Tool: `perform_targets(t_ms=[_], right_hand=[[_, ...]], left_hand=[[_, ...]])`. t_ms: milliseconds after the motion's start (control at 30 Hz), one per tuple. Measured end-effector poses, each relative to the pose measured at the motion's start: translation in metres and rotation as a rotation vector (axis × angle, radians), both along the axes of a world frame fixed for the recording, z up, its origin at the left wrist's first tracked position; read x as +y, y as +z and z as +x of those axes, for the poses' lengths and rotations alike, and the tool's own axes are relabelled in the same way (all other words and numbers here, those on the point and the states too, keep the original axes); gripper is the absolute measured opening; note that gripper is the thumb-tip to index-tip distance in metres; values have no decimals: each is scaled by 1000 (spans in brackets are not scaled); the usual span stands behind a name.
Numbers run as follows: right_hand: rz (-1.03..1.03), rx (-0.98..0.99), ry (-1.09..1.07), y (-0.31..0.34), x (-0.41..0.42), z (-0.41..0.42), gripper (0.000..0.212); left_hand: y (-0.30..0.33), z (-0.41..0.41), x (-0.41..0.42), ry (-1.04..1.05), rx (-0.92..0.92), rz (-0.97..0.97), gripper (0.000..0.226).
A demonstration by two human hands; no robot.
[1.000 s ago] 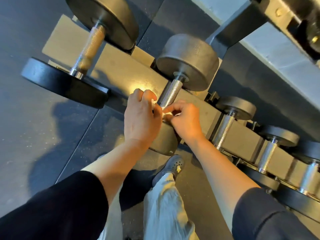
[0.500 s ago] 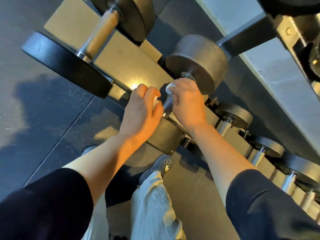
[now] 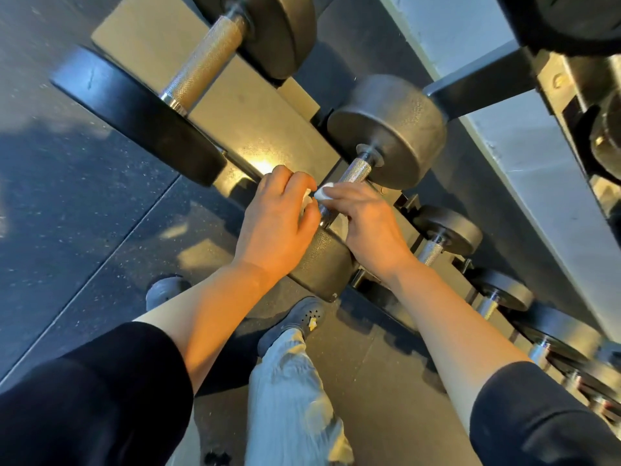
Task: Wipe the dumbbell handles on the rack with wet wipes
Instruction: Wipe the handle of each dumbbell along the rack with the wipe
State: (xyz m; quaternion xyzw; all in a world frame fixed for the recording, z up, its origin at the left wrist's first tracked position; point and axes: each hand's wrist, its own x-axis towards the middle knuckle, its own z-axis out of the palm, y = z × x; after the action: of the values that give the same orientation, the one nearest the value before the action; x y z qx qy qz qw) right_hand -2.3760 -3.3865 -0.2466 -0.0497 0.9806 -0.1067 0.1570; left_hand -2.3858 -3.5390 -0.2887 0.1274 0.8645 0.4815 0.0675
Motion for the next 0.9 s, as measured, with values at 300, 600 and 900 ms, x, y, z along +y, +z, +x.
perform_targets(t_ms=[300, 600, 900], right_hand=[[-97, 236, -97, -1, -5, -16, 46], [9, 112, 46, -18, 5, -20, 47], [-326, 157, -191, -12, -2, -6, 46]], left_hand=[[-1, 0, -1, 34, 3, 18, 30], [1, 0, -1, 38, -1, 35, 34], [-1, 0, -2, 22, -12, 54, 31]])
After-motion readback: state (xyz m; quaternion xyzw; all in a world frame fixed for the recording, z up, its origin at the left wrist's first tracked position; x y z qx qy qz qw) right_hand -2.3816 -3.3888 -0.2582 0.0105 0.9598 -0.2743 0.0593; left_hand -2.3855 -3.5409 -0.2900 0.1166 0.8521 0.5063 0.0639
